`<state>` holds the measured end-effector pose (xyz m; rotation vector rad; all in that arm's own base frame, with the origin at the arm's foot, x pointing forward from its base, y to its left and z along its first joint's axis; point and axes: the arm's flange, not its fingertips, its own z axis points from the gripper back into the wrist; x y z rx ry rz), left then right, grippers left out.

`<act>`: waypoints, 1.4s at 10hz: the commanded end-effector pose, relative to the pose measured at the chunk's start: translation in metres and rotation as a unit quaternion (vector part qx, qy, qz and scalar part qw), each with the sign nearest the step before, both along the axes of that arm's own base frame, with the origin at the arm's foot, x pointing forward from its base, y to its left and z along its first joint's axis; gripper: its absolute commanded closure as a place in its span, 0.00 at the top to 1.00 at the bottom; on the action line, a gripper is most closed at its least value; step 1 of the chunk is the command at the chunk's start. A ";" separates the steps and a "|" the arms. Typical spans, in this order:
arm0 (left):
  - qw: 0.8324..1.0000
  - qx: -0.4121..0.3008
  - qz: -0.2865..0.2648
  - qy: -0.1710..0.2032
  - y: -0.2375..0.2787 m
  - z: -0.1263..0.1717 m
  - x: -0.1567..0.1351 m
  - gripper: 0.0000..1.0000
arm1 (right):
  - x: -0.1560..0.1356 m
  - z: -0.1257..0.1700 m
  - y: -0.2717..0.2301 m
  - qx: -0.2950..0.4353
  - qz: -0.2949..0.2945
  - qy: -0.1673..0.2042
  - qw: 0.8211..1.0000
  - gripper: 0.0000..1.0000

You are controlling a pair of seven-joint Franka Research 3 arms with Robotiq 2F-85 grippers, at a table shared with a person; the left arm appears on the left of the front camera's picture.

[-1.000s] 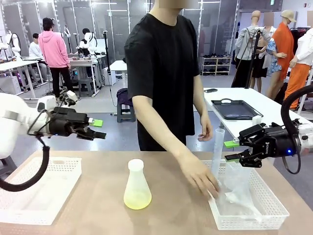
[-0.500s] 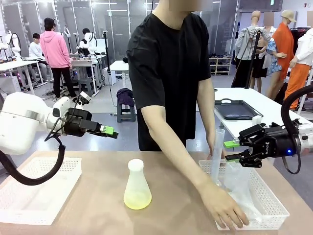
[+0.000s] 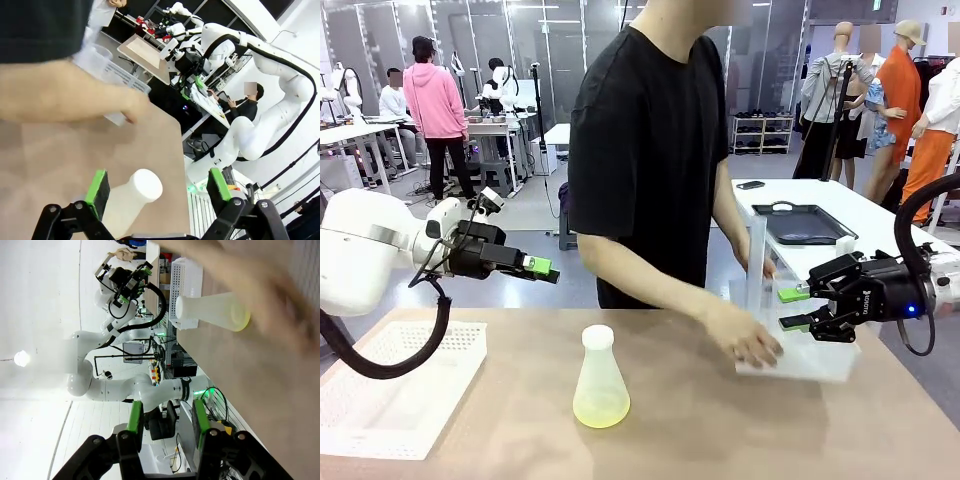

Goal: Prepare the solutions needed for the experiment.
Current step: When the human places the Big flask in the center of the table, pick up the Big flask and place it in the left Organizing basket.

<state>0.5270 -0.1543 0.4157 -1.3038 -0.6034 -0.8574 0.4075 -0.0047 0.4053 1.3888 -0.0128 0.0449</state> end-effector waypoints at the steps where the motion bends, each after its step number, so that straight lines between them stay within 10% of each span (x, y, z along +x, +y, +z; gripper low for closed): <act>1: 0.998 -0.012 -0.019 -0.057 -0.011 0.001 0.012 1.00 | -0.001 0.000 0.000 0.001 0.001 -0.006 1.000 0.50; 6: 0.953 -0.027 -0.112 -0.281 -0.024 -0.011 0.035 1.00 | -0.001 0.000 0.000 0.001 0.001 -0.006 1.000 0.50; 12: 0.956 -0.025 -0.099 -0.276 -0.023 -0.015 0.035 1.00 | -0.001 0.000 0.000 0.001 0.001 -0.006 1.000 0.50; 14: 0.914 0.011 -0.154 -0.376 -0.041 -0.036 0.062 1.00 | -0.001 0.000 0.000 0.001 0.001 -0.006 1.000 0.50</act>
